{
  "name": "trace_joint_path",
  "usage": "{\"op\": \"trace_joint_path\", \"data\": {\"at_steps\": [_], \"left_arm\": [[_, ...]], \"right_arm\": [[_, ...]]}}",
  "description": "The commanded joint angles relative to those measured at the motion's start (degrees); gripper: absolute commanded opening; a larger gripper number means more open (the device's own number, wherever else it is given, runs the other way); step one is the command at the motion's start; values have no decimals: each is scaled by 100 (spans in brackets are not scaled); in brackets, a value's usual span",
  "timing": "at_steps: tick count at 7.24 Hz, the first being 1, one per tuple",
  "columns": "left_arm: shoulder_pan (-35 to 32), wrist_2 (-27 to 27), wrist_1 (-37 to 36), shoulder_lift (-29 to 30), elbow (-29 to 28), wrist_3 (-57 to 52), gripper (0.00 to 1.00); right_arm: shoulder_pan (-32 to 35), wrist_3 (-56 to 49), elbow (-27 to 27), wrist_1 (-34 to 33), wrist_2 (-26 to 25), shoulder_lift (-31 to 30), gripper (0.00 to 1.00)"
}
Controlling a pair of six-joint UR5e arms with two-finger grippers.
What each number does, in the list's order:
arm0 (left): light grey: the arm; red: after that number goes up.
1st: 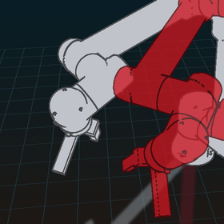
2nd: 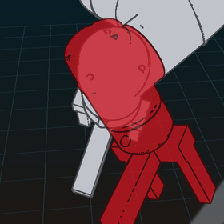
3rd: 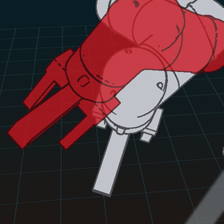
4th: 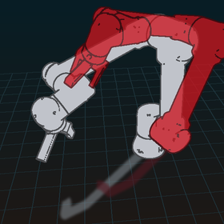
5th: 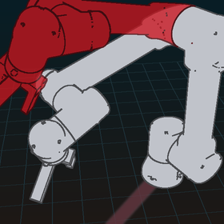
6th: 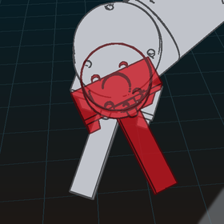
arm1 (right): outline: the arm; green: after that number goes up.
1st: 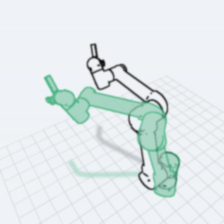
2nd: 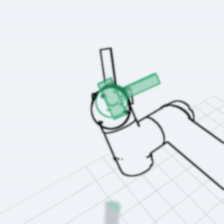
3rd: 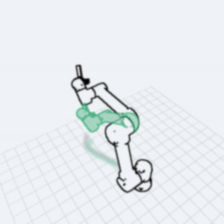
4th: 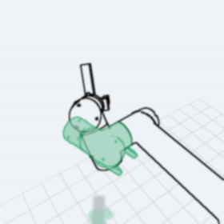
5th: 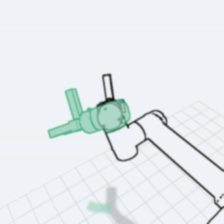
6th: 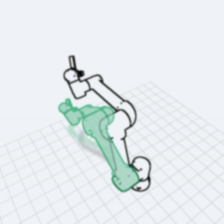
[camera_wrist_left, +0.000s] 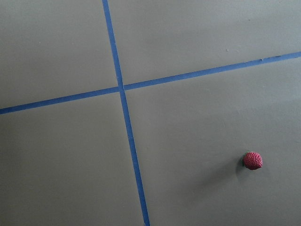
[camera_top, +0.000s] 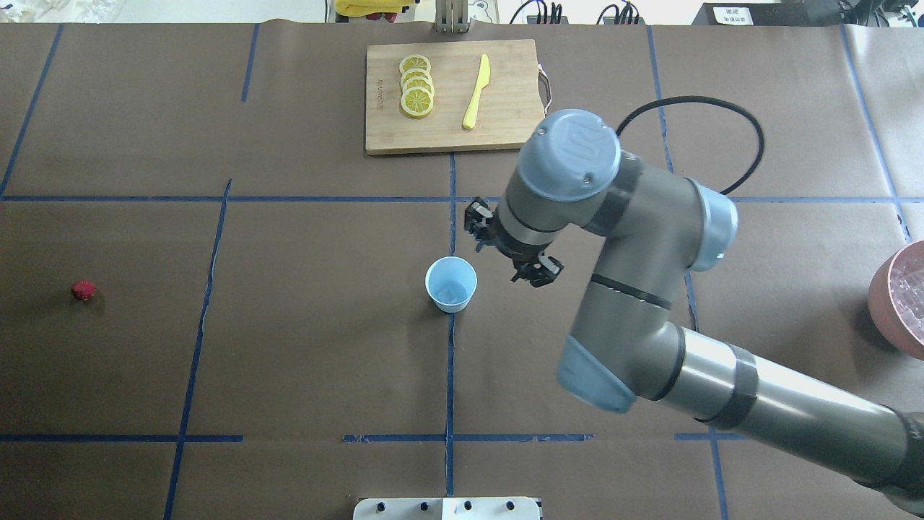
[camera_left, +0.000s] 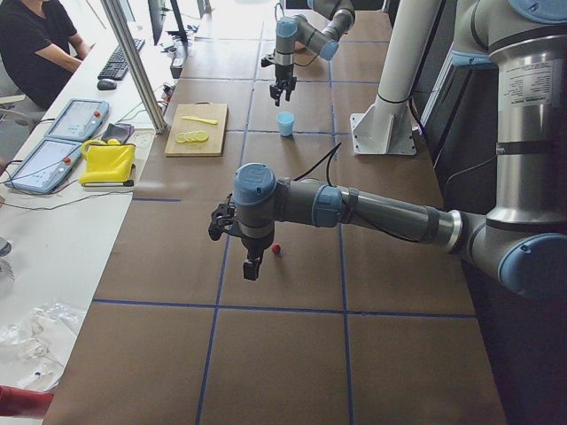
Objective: Put ice and strawberries in cup
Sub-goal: 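Move the right gripper back to the pink bowl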
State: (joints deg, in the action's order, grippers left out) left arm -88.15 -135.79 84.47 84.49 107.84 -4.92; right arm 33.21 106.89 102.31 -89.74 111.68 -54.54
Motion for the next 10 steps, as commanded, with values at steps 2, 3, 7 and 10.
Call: {"op": "trace_joint_path", "data": {"at_steps": [2, 3, 7, 10], "left_arm": [[0, 0, -1, -3, -9, 0, 100], [0, 0, -1, -38, 8, 0, 100], [9, 9, 25, -117, -17, -9, 100], [18, 0, 25, -117, 0, -9, 100]], "right_arm": [[894, -2453, 1000, 35, 433, -1905, 71], [1332, -3715, 1227, 79, 486, -2677, 71], [3178, -7980, 1239, 79, 1023, -4456, 87], [3604, -9474, 731, 584, 1277, -5030, 88]]}}
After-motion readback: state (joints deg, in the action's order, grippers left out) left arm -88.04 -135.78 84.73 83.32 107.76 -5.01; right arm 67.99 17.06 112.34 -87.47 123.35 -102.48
